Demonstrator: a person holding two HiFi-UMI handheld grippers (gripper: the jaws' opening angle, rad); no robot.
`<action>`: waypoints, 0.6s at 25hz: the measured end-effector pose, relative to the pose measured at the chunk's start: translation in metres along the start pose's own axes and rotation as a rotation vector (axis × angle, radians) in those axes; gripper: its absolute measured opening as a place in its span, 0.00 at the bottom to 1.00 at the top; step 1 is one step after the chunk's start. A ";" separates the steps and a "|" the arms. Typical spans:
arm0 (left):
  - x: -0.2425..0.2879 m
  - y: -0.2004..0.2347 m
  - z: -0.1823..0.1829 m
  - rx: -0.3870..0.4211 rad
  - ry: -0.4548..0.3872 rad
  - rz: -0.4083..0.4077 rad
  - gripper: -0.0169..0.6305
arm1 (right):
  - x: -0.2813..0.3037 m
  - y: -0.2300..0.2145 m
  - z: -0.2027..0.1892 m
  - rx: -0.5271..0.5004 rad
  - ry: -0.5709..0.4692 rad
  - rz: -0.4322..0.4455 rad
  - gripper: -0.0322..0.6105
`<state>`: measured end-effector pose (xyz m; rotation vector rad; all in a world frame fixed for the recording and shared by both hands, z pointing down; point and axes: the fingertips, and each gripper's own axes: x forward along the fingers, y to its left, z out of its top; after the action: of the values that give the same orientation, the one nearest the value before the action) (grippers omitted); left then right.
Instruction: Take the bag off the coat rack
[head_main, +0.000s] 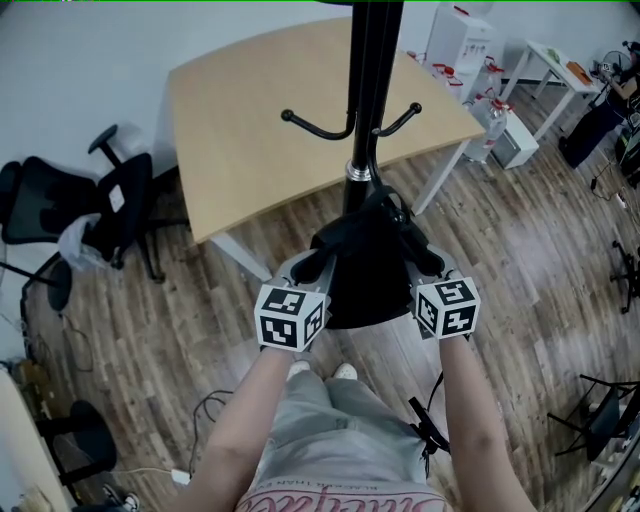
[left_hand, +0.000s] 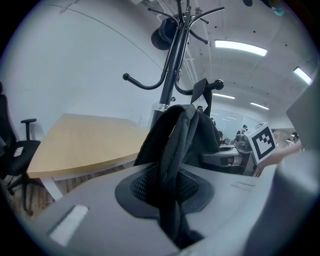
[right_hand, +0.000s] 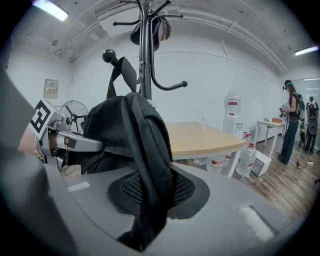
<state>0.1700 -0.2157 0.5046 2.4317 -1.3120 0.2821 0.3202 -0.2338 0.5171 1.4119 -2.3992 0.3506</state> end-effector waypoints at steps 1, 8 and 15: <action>-0.003 -0.002 0.001 0.000 -0.005 -0.003 0.13 | -0.003 0.002 0.002 -0.002 -0.005 -0.002 0.16; -0.011 -0.013 0.009 0.008 -0.021 -0.012 0.13 | -0.020 0.004 0.006 0.001 -0.025 -0.021 0.16; -0.026 -0.018 0.013 0.029 -0.039 -0.028 0.13 | -0.038 0.016 0.011 -0.021 -0.045 -0.057 0.16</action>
<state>0.1707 -0.1917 0.4797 2.4893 -1.2980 0.2494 0.3211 -0.1998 0.4914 1.4907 -2.3852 0.2811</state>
